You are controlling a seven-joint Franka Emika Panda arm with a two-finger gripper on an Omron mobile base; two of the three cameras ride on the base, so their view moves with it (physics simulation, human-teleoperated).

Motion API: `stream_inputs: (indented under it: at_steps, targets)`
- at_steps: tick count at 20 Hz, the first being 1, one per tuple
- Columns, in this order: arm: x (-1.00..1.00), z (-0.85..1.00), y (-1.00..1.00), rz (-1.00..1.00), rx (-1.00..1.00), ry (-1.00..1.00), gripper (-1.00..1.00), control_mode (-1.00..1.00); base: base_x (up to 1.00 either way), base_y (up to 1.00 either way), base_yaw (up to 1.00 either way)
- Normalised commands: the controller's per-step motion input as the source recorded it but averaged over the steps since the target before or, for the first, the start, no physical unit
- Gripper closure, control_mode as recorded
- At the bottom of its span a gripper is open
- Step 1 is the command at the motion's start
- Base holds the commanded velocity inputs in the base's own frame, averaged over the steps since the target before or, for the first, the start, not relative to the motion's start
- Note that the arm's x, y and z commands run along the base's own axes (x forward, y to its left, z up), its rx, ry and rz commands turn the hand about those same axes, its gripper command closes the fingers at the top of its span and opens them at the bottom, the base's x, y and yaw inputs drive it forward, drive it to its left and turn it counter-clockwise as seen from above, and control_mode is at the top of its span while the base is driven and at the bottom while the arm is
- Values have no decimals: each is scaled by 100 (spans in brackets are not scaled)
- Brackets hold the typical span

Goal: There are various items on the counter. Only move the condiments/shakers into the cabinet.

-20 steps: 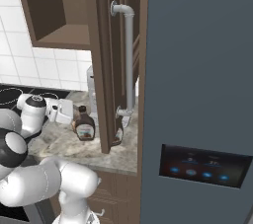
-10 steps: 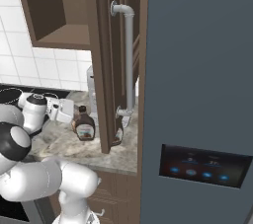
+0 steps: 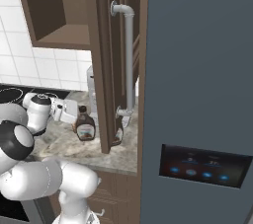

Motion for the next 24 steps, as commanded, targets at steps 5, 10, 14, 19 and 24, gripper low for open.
stream_inputs:
  at_steps: [5,10,14,19,24]
  targets:
    - [0,-3,-13,0,0,1,-100,-100,0,0,0]
    - [0,0,0,0,0,1,100,-100,0,0,0]
    - [-6,17,3,1,0,-5,100,-100,0,0,0]
    - [-55,96,4,16,-2,-9,100,-100,0,0,0]
    - [-74,100,9,21,-3,-3,100,-100,0,0,0]
